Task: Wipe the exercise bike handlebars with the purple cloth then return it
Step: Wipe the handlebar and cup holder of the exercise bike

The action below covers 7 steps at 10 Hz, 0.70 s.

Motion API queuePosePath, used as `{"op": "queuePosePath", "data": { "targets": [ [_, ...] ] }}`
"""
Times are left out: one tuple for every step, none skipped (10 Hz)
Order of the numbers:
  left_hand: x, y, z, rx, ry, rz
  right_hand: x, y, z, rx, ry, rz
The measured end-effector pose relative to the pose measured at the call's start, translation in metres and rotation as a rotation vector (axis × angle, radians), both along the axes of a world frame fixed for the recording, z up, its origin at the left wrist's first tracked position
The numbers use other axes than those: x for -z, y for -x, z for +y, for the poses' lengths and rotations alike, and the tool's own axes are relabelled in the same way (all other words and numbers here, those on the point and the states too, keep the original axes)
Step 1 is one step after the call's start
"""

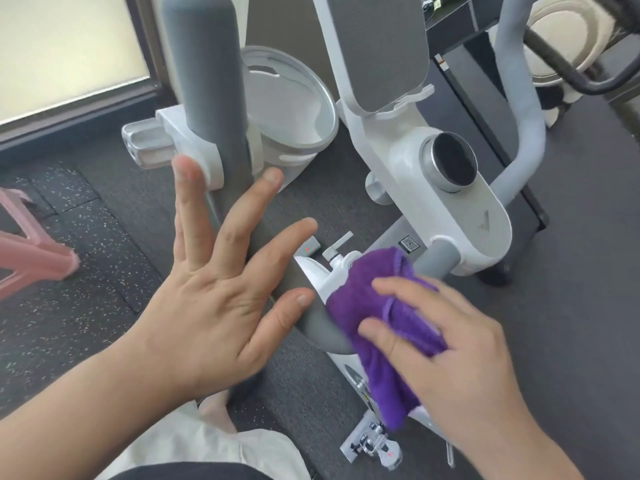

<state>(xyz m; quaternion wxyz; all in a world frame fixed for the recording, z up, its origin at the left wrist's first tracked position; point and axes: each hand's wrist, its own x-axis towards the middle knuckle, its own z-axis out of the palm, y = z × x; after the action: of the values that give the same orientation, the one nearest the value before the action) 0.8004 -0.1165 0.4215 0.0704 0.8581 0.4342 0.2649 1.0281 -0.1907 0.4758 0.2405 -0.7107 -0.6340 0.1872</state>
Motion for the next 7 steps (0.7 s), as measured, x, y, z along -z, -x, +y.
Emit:
{"op": "queuePosePath", "data": {
  "targets": [
    [-0.001,-0.001,0.001,0.005,0.009,0.005,-0.004,-0.009,0.002,-0.031,0.009,-0.054],
    [0.000,0.000,0.002,0.015,0.005,0.007,-0.011,-0.036,0.028,0.128,-0.040,-0.253],
    [-0.001,0.001,0.003,0.019,0.000,0.008,-0.010,-0.037,0.032,0.146,-0.038,-0.339],
    [-0.001,0.000,0.004,0.012,-0.003,0.003,-0.010,-0.023,0.014,-0.012,0.029,-0.162],
    [-0.001,0.000,0.004,0.014,-0.001,0.000,-0.017,-0.030,0.023,-0.034,0.062,-0.184],
    [0.000,0.000,0.004,0.027,0.020,-0.008,-0.023,-0.043,0.044,0.071,0.049,-0.365],
    [0.000,0.001,0.003,0.027,0.026,-0.011,-0.026,-0.037,0.046,0.016,0.141,-0.340]
  ]
}}
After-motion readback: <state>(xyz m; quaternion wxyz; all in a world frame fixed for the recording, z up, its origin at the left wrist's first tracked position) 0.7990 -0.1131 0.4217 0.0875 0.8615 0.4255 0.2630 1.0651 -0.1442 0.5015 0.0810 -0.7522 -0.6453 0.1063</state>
